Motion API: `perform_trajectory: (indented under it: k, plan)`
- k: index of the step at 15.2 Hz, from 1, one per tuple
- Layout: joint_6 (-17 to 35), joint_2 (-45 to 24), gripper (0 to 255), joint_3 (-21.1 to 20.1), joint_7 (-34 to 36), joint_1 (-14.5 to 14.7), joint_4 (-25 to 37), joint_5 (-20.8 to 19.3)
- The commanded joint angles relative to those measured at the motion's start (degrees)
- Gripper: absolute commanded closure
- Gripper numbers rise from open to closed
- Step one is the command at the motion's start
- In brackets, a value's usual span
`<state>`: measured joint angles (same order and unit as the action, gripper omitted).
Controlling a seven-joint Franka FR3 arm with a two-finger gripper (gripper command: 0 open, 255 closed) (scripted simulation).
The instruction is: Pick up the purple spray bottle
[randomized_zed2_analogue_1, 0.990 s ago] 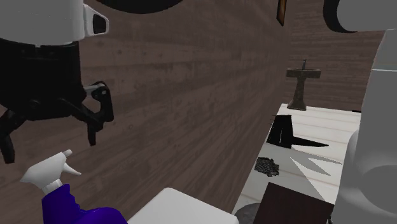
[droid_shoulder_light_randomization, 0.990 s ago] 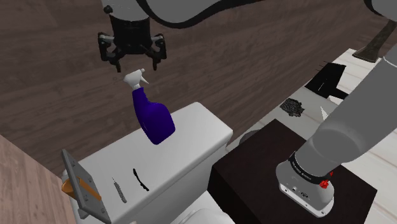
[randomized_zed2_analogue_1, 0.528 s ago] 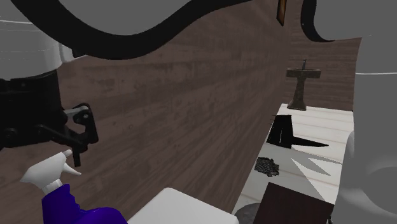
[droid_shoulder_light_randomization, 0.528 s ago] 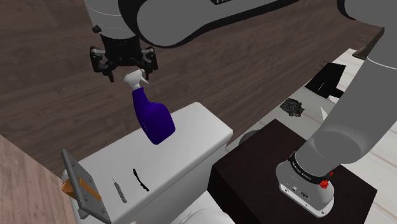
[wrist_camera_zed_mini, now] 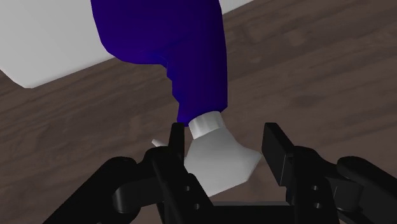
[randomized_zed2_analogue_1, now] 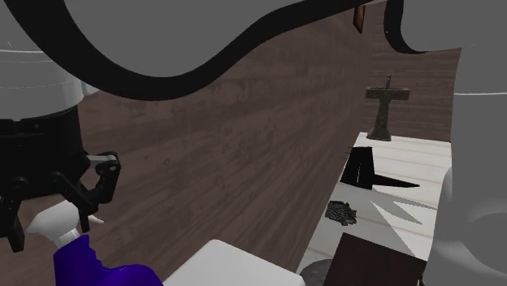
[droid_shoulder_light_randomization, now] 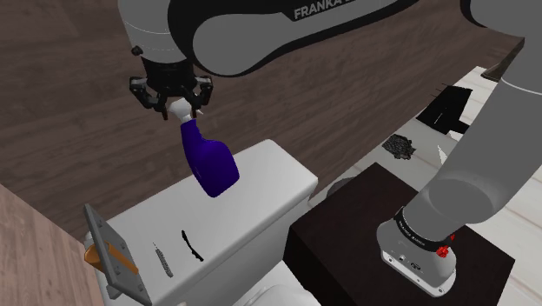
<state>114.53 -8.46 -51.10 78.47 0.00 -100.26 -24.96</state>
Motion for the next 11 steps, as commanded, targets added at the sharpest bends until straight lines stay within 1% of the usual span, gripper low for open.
perform_trajectory:
  k: [1,6,11]
  plan:
    - [0.0,0.0,255,0.0,0.0,0.0,0.0,0.0]
    - [0.0,-0.1,255,0.0,0.0,0.0,0.0,-0.1]
    - [-3.5,0.2,255,-0.2,-1.2,0.2,3.5,0.7]
